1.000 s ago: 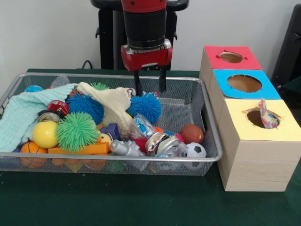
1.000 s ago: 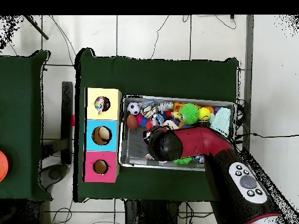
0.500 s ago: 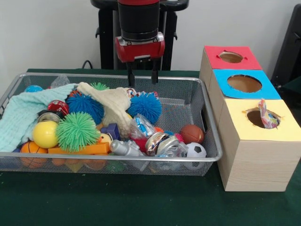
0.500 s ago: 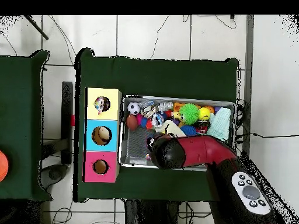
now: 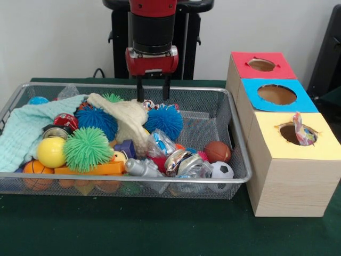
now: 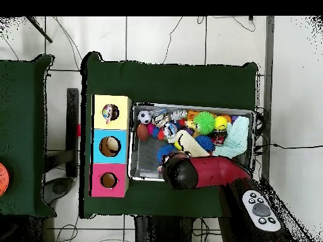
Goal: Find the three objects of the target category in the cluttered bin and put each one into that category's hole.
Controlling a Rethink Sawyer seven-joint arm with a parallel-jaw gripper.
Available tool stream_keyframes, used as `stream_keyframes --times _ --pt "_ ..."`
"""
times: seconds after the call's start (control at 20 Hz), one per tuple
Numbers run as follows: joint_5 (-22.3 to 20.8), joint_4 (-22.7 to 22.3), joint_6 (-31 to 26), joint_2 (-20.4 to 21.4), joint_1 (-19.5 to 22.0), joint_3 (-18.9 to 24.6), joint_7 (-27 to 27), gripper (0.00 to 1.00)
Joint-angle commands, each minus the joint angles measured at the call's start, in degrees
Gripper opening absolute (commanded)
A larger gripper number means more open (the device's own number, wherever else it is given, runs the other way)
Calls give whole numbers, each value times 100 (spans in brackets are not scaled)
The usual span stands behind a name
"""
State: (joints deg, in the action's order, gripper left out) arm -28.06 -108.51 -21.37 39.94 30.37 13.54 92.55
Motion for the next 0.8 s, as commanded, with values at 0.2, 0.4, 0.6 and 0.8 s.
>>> stream_keyframes --times 0.2,0.4,0.6,0.8 --pt "-54 7 835 -770 -104 -686 1107 100" --pt "7 58 959 -948 -154 -811 1047 100" --pt "38 5 995 -1044 -146 -861 981 100" --pt "90 -139 995 -998 -164 -899 983 100"
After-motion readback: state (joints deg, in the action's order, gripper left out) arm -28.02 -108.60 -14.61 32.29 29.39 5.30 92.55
